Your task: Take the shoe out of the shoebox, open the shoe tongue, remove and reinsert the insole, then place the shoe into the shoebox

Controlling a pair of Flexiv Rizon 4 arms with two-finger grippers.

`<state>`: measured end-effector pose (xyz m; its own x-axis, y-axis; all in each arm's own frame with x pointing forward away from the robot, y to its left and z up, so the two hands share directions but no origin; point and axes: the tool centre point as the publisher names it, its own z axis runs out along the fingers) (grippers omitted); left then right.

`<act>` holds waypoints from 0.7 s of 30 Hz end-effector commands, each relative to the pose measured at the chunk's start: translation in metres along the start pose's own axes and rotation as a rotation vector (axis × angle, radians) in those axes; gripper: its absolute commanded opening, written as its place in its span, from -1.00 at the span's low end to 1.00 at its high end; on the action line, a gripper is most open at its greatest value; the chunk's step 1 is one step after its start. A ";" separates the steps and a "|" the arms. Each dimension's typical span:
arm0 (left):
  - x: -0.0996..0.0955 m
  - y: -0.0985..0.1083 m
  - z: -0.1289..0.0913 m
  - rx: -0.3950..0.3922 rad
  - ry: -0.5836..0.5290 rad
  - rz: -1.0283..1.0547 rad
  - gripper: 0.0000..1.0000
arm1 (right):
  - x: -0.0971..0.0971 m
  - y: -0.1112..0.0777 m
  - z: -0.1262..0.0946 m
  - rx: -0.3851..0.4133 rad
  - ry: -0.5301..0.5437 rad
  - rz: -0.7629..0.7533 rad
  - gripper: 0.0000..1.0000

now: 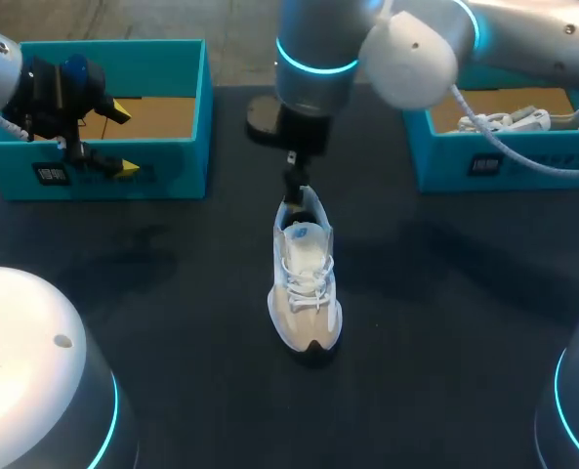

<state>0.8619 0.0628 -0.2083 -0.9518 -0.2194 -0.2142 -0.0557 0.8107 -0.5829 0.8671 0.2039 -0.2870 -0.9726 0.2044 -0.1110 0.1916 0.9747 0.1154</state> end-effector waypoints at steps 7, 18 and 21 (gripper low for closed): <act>0.000 0.000 0.000 -0.002 0.001 0.001 1.00 | -0.019 0.012 0.032 0.102 -0.009 -0.036 1.00; 0.000 0.000 0.000 -0.002 0.001 0.001 1.00 | -0.025 -0.003 0.048 0.174 -0.045 -0.111 1.00; 0.000 0.000 0.000 -0.002 0.001 0.001 1.00 | -0.027 -0.005 0.058 0.191 -0.054 -0.112 1.00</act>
<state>0.8619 0.0628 -0.2083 -0.9518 -0.2194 -0.2142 -0.0557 0.8107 -0.5829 0.8965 0.1941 -0.3326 -0.9820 0.0907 -0.1659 0.1053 0.9911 -0.0814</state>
